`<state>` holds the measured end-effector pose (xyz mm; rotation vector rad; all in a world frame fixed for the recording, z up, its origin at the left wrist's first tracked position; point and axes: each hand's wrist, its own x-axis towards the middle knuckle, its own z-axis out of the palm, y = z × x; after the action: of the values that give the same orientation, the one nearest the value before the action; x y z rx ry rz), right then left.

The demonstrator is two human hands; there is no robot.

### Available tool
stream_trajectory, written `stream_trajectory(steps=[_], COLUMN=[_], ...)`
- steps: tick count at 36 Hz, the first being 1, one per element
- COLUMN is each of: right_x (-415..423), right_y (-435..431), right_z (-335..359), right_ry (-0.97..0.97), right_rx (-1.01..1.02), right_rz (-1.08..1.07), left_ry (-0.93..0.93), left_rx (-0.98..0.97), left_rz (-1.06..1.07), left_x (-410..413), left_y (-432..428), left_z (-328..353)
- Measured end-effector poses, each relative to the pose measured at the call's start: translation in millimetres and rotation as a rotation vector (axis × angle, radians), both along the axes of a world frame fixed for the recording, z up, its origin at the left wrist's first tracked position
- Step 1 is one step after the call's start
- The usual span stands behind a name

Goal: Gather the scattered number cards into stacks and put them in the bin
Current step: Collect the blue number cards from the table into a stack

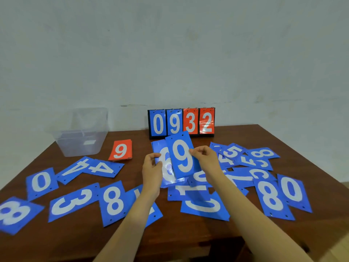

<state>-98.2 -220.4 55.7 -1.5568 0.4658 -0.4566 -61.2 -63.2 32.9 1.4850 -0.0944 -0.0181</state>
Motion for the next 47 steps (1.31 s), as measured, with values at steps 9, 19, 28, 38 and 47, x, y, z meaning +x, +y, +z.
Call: stream_trajectory(steps=[9,19,28,38,47], right_x=[-10.6,-9.8,15.2,39.8,48.8], right_y=[8.3,-3.3,-75.6,-107.3,-111.4], right_z=[-11.6,-12.9,-49.4,-36.7,-31.9], right_ry=[0.064,0.127,0.551,0.848,0.95], right_rx=[-0.237,-0.608,-0.937,-0.946,-0.95], right_rz=[0.03,0.081,0.172,0.552,0.525], left_ry=[0.013,-0.039,0.029,0.087,0.118], left_rx=[-0.047,0.046,0.079,0.092,0.091], left_rz=[-0.046,-0.084,-0.074,-0.056,-0.016], left_x=[-12.4,-13.9,-1.8,15.5,25.0], left_y=[-5.6,-18.6,-27.6,-37.2,-40.5], left_z=[3.0,-5.5,-21.8,-33.5,-35.5])
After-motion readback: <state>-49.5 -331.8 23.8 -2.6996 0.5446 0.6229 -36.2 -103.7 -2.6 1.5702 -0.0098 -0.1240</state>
